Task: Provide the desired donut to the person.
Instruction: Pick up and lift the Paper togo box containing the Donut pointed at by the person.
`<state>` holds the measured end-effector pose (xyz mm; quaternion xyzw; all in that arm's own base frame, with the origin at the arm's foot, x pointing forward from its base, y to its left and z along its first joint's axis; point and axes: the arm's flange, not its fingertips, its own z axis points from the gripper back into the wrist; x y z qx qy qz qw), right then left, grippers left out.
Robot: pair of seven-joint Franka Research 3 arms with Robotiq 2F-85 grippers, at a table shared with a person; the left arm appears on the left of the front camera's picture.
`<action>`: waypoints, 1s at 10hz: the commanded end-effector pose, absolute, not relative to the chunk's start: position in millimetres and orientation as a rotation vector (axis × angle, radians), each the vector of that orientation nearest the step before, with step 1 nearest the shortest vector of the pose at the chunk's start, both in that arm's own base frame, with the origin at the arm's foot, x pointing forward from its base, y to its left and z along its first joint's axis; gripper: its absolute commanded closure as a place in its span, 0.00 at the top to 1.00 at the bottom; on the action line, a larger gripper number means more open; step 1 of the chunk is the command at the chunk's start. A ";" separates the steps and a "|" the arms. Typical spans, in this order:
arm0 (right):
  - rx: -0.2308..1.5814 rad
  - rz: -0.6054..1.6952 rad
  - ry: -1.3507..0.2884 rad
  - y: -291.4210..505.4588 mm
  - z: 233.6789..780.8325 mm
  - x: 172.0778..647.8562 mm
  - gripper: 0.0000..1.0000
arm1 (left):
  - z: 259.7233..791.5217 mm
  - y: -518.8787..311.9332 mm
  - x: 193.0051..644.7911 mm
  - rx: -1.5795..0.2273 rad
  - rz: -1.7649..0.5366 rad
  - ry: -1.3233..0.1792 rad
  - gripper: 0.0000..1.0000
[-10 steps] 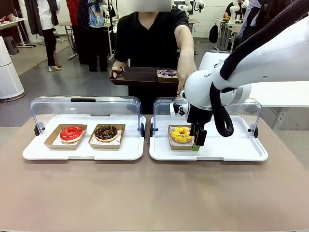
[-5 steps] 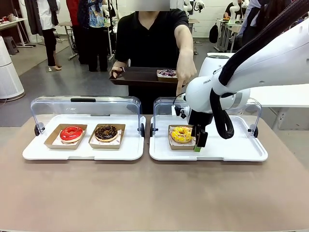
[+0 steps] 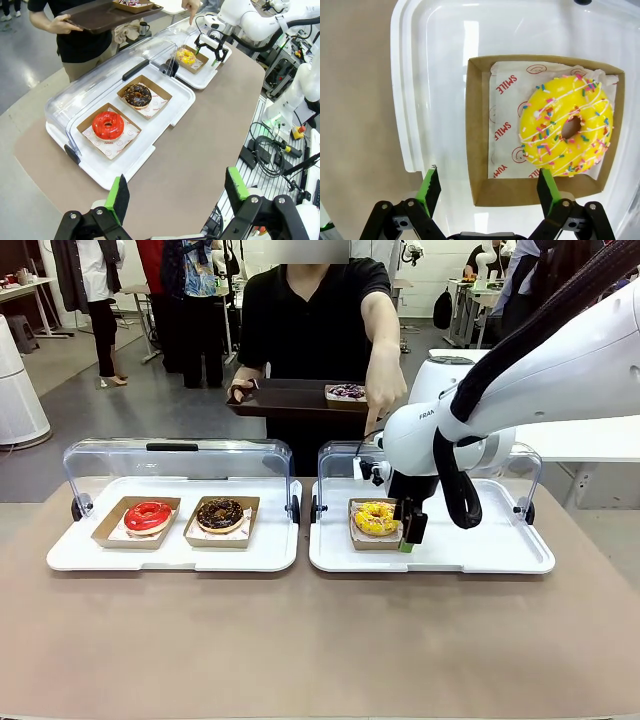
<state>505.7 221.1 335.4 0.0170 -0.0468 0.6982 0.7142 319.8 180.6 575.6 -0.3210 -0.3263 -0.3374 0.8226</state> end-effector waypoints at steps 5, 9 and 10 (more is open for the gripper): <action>-0.045 1.483 -0.053 218.7 324.2 502.1 1.00 | 575.8 181.3 319.2 -0.696 -0.730 -0.720 1.00; -0.013 1.469 -0.039 215.2 318.5 505.9 1.00 | 575.8 181.3 319.2 -0.696 -0.730 -0.720 1.00; 0.009 1.470 -0.035 215.0 318.4 506.4 1.00 | 575.8 181.3 319.2 -0.696 -0.730 -0.720 1.00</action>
